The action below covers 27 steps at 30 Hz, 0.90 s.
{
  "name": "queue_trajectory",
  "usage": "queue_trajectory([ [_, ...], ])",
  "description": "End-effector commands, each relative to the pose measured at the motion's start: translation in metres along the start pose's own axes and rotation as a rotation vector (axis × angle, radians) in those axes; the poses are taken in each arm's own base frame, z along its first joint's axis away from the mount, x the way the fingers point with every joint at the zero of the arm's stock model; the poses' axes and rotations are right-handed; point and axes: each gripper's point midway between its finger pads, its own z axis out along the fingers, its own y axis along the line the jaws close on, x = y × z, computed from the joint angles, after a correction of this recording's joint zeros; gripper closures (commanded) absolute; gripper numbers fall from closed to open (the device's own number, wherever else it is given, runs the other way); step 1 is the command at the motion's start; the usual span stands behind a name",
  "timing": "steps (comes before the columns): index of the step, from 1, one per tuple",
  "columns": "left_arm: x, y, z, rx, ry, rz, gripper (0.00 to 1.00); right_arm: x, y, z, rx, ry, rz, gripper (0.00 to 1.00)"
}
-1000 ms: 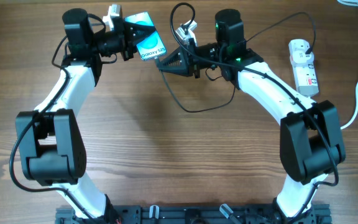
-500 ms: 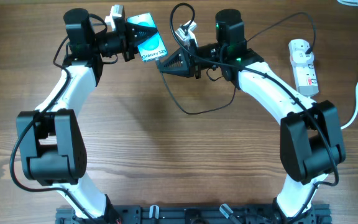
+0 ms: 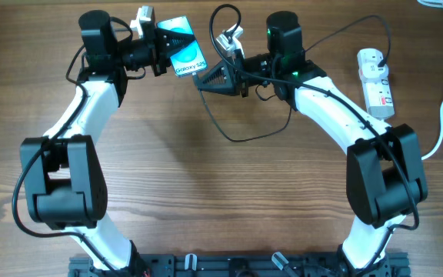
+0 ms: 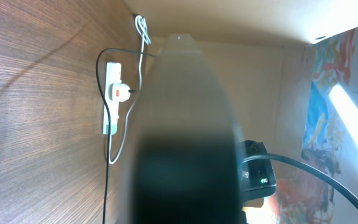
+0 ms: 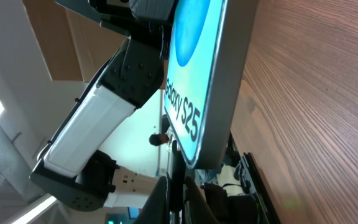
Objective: Plug charger to phone and switch on socket
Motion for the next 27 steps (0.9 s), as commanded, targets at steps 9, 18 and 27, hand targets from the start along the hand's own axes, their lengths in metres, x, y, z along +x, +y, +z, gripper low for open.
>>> queue_trajectory([
  [9,0.043,-0.014,0.012,0.045,0.222,0.027,0.96,-0.016,0.002,-0.009,0.036,-0.088,-0.093,0.96],
  [18,0.031,-0.011,0.014,0.027,0.148,0.018,0.96,-0.011,0.003,-0.008,0.026,-0.063,-0.093,0.96],
  [27,0.013,-0.008,0.011,0.008,0.055,-0.057,0.96,-0.008,-0.002,-0.008,0.033,-0.057,-0.056,0.96],
])
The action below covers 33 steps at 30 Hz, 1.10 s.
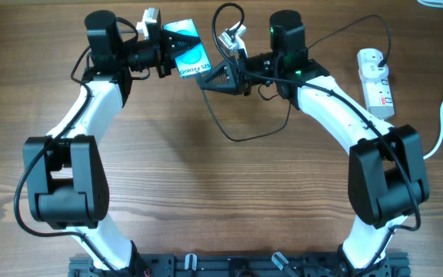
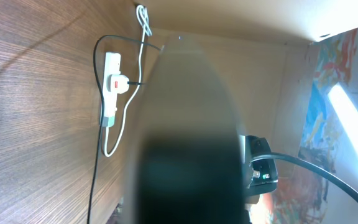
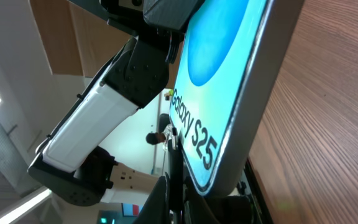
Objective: Plug charger to phone and switch on socket
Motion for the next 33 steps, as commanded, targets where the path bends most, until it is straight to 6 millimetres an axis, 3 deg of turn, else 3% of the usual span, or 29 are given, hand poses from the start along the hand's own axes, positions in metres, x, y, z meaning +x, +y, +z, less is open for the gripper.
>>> queue_trajectory([
  [1,0.004,-0.008,0.0,0.011,0.025,-0.021,0.96,-0.009,-0.002,-0.004,0.034,-0.057,-0.013,0.96],
  [17,-0.014,-0.005,-0.004,-0.004,-0.079,-0.014,0.96,0.0,0.003,-0.001,0.003,-0.003,-0.015,0.96],
  [33,0.001,-0.008,-0.004,0.013,0.016,-0.013,0.96,-0.008,-0.002,-0.002,0.033,-0.054,0.021,0.96],
])
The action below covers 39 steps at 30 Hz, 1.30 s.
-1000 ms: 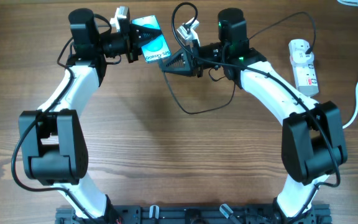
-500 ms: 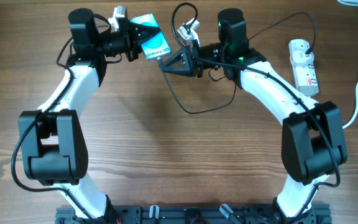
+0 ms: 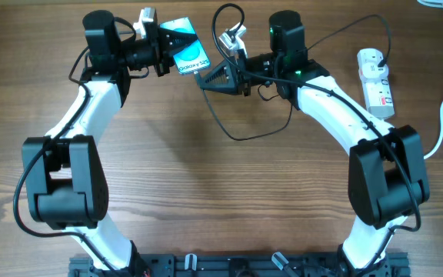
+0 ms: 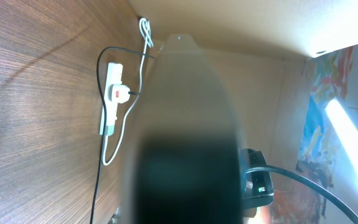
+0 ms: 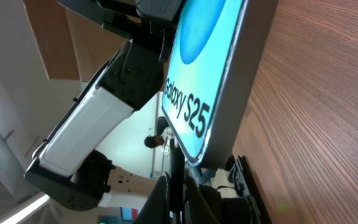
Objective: Plug charger to phone and switch on socket
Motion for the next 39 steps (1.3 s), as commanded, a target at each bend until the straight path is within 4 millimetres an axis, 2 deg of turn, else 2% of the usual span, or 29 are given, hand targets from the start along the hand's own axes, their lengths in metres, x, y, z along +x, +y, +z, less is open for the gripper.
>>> queue_trajectory([
  [1,0.011,-0.009,-0.001,0.019,0.064,0.013,0.96,-0.007,0.0,-0.002,0.022,-0.04,0.01,0.96],
  [5,0.008,-0.016,-0.004,0.039,0.055,0.069,0.96,-0.007,0.0,-0.002,0.022,-0.04,0.014,0.96],
  [14,0.012,-0.017,-0.005,0.042,0.076,0.069,0.96,-0.014,-0.005,-0.002,0.047,-0.086,0.067,0.96],
  [23,0.013,-0.017,-0.005,0.043,0.085,0.069,0.96,-0.03,-0.015,-0.003,0.095,-0.185,0.144,0.96],
  [28,0.016,-0.017,-0.005,0.046,0.103,0.069,0.96,-0.038,-0.01,-0.005,0.087,-0.22,0.14,0.96],
  [35,0.027,-0.016,-0.006,0.048,0.166,0.051,0.96,-0.042,-0.008,-0.005,0.087,-0.237,0.108,0.96],
  [39,0.038,-0.012,0.006,0.034,0.201,0.016,0.96,-0.044,-0.008,-0.004,0.092,-0.248,0.103,0.96],
])
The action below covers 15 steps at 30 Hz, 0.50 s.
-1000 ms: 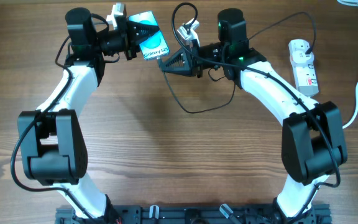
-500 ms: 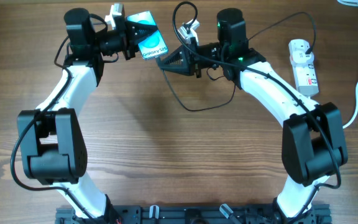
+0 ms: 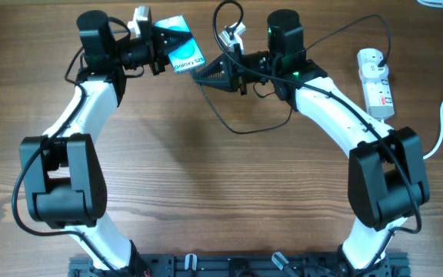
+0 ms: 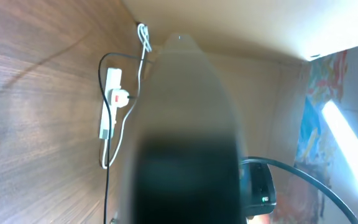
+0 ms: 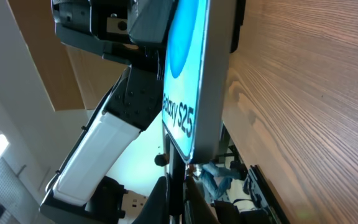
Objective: Plug charger to phone and switch on socket
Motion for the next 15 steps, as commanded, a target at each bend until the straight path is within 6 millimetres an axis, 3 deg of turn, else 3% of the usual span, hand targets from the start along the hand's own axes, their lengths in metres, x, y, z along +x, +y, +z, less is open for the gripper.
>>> queue_trajectory([
  [1,0.0465,-0.0114,0.0159,0.023,0.217,0.017,0.96,-0.0316,-0.0077,-0.0057,0.055,-0.174,-0.021,0.96],
  [8,0.0502,-0.0114,0.0195,0.022,0.228,0.019,0.96,-0.0314,-0.0078,-0.0057,0.057,-0.172,-0.043,0.92],
  [10,0.0501,-0.0114,0.0195,0.022,0.228,0.019,0.96,-0.0301,-0.0074,-0.0054,0.055,-0.165,-0.043,0.76],
  [13,0.0502,-0.0114,0.0195,0.022,0.228,0.019,0.96,-0.0295,-0.0072,-0.0053,0.053,-0.161,-0.042,0.61],
  [15,0.0502,-0.0114,0.0195,0.023,0.229,0.028,0.96,-0.0289,-0.0069,-0.0052,0.052,-0.157,-0.043,0.4],
])
